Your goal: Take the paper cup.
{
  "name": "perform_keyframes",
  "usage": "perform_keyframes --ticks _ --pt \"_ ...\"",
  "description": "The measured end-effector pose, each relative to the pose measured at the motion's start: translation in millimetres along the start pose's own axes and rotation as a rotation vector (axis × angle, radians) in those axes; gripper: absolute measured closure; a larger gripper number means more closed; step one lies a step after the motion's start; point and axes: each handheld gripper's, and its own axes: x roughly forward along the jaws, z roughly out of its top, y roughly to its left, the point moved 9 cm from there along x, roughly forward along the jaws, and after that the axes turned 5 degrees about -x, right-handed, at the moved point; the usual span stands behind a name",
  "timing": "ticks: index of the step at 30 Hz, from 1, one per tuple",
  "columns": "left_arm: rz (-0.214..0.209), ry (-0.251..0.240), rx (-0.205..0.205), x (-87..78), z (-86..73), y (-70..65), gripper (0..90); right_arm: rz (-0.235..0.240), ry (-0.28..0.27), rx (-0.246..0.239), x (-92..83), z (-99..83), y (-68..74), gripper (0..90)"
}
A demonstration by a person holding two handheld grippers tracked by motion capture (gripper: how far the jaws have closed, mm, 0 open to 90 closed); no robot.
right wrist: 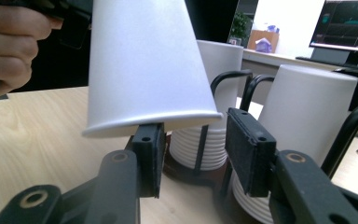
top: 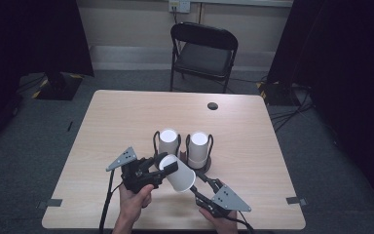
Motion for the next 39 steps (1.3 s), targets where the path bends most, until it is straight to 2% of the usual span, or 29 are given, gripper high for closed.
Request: perform_keyframes --ticks 6,10,11,13,15,16,18,20,26,30,33,35,39 --pt "-0.035 0.005 -0.053 -2.3 -1.9 -0.6 36.2 0.0 -0.029 -0.036 0.9 4.9 0.6 63.5" --pt "-0.049 0.012 -0.055 -3.7 -2.1 -2.4 36.2 -0.003 -0.053 -0.06 3.9 8.2 0.2 66.3" --pt "-0.064 0.013 -0.062 -3.6 -1.4 -4.5 36.2 0.0 -0.073 -0.075 5.2 10.2 -0.6 68.2" --pt "-0.07 0.019 -0.063 -3.5 -1.4 -6.2 36.2 0.0 -0.078 -0.076 5.5 10.9 -0.7 68.4" --pt "-0.069 0.024 -0.053 -2.7 -1.1 -8.4 36.2 -0.005 -0.086 -0.087 7.2 12.3 -2.2 69.2" --pt "-0.095 0.032 -0.07 -2.1 -1.0 -11.4 36.2 -0.003 -0.099 -0.095 8.2 14.8 -4.2 69.6" --pt "-0.111 0.031 -0.075 -1.9 -0.5 -13.5 36.2 -0.002 -0.106 -0.092 8.4 16.1 -4.9 69.9" --pt "-0.107 0.037 -0.065 -0.8 -1.0 -14.9 36.2 0.004 -0.13 -0.098 9.6 21.9 -4.8 71.0" --pt "-0.143 0.039 -0.109 1.8 2.1 -12.3 36.1 -0.001 -0.149 -0.122 9.3 26.1 -2.5 74.6" --pt "-0.152 0.045 -0.109 2.0 4.2 -12.2 35.9 -0.003 -0.163 -0.126 9.1 28.5 -1.9 75.7" --pt "-0.172 0.056 -0.124 2.7 4.0 -12.0 35.9 -0.006 -0.176 -0.134 9.7 32.0 -1.2 75.0" --pt "-0.166 0.064 -0.119 3.7 3.0 -12.2 35.9 -0.005 -0.179 -0.135 10.1 32.5 -1.1 73.9" --pt "-0.166 0.037 -0.129 4.7 5.3 -11.9 35.4 -0.002 -0.172 -0.137 10.3 32.1 -0.2 78.5"
